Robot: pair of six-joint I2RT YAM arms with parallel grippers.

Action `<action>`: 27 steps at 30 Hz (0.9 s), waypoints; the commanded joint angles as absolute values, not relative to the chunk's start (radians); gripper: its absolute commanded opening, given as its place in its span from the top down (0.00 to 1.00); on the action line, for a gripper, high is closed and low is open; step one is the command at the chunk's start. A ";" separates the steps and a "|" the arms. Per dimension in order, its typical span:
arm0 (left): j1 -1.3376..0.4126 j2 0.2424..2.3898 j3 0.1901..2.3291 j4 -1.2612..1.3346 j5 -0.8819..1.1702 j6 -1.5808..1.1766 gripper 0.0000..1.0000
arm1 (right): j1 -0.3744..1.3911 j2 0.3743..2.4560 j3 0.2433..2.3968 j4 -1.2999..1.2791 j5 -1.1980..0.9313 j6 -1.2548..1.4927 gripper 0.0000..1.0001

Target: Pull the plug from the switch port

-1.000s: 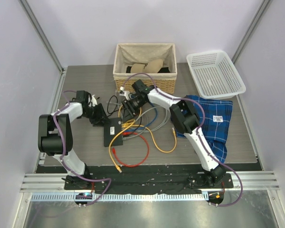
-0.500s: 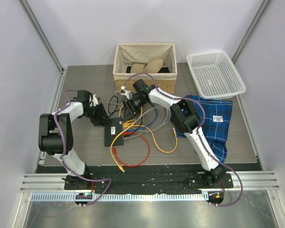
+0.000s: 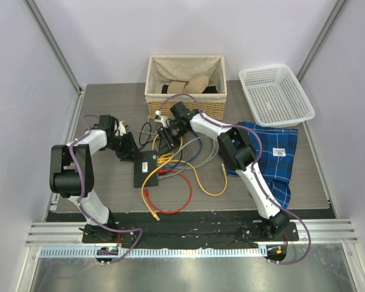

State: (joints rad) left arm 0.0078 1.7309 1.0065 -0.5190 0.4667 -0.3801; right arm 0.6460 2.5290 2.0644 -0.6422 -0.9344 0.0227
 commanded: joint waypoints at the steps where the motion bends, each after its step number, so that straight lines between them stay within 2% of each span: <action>1: -0.034 1.782 1.011 -0.499 0.479 -0.364 0.66 | 0.681 2.549 2.066 -0.649 -0.960 -0.029 0.60; 2: -0.034 1.786 1.011 -0.497 0.479 -0.364 0.66 | 0.683 2.549 2.068 -0.653 -0.960 -0.035 0.60; 6: -0.034 1.787 1.014 -0.497 0.479 -0.367 0.66 | 0.690 2.557 2.071 -0.670 -0.956 -0.060 0.77; 11: -0.034 1.787 1.011 -0.494 0.476 -0.365 0.66 | 0.690 2.556 2.072 -0.681 -0.974 -0.087 0.87; 14: -0.035 1.784 1.009 -0.492 0.476 -0.362 0.66 | 0.686 2.556 2.077 -0.692 -1.025 -0.110 0.98; 21: -0.037 1.779 1.006 -0.497 0.474 -0.359 0.67 | 0.654 2.571 2.114 -0.753 -1.078 -0.153 0.99; 25: -0.037 1.776 1.005 -0.495 0.471 -0.356 0.67 | 0.646 2.522 2.060 -0.753 -0.988 -0.145 0.98; 27: -0.037 1.779 1.006 -0.494 0.472 -0.356 0.67 | 0.643 2.473 1.981 -0.659 -0.928 -0.066 0.99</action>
State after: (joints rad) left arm 0.0021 1.7405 1.0180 -0.5354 0.4721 -0.3771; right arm 0.6281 2.5492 2.0838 -0.6830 -1.0111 -0.1078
